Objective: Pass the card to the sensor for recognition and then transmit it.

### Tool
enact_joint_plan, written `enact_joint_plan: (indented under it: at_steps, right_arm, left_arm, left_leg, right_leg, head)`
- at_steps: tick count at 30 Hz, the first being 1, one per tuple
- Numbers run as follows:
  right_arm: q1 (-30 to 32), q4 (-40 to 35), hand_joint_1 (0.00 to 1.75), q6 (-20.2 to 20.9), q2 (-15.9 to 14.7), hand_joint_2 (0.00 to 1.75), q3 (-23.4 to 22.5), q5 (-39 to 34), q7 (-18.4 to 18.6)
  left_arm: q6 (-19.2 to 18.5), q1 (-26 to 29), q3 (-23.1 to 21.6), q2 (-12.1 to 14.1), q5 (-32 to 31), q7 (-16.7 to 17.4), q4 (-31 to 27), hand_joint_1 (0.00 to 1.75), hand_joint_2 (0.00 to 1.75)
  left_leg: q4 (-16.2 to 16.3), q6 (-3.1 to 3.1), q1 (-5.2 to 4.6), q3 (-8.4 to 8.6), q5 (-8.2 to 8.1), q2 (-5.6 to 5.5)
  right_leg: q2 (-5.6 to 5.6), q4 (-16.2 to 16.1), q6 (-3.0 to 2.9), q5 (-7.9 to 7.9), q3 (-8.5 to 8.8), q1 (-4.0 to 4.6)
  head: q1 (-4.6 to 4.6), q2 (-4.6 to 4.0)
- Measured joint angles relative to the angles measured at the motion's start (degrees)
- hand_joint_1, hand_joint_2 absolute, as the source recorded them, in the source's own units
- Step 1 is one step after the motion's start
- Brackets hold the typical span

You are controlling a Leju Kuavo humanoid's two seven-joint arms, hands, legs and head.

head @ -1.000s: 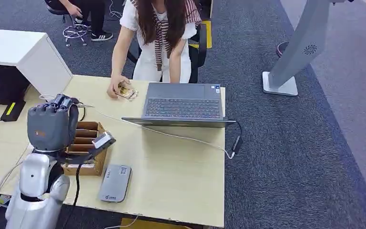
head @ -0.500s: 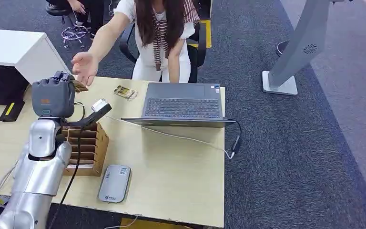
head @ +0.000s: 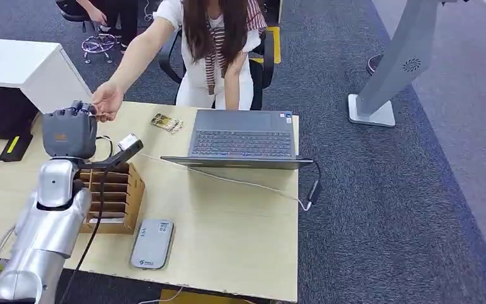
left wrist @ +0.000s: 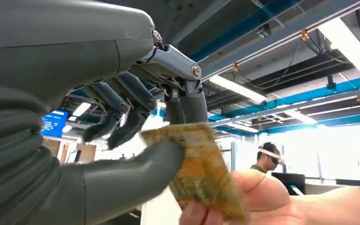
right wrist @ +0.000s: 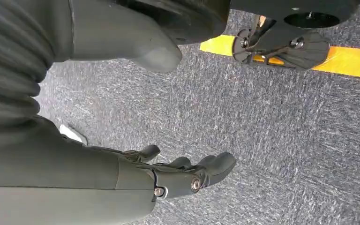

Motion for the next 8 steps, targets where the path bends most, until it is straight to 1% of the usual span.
enact_joint_plan:
  at_steps: [6,8]
  right_arm:
    - [0.01,0.02,0.00,-0.04,-0.02,1.75,0.00,-0.48,0.00]
    - [0.02,0.02,0.00,-0.09,-0.04,1.75,0.00,-0.70,0.00]
  left_arm:
    - [1.22,0.05,0.28,-0.11,0.11,0.02,1.07,0.00,1.75]
    - [1.81,0.13,0.59,-0.30,0.44,-0.48,1.09,0.00,1.75]
  left_leg:
    - [0.00,0.00,0.00,0.00,0.00,0.00]
    - [0.00,0.00,0.00,0.00,0.00,0.00]
  right_leg:
    - [0.00,0.01,0.00,0.00,0.00,0.00]
    - [0.00,0.01,0.00,0.00,0.00,0.00]
  head:
    - [0.00,0.00]
    - [-0.02,0.00]
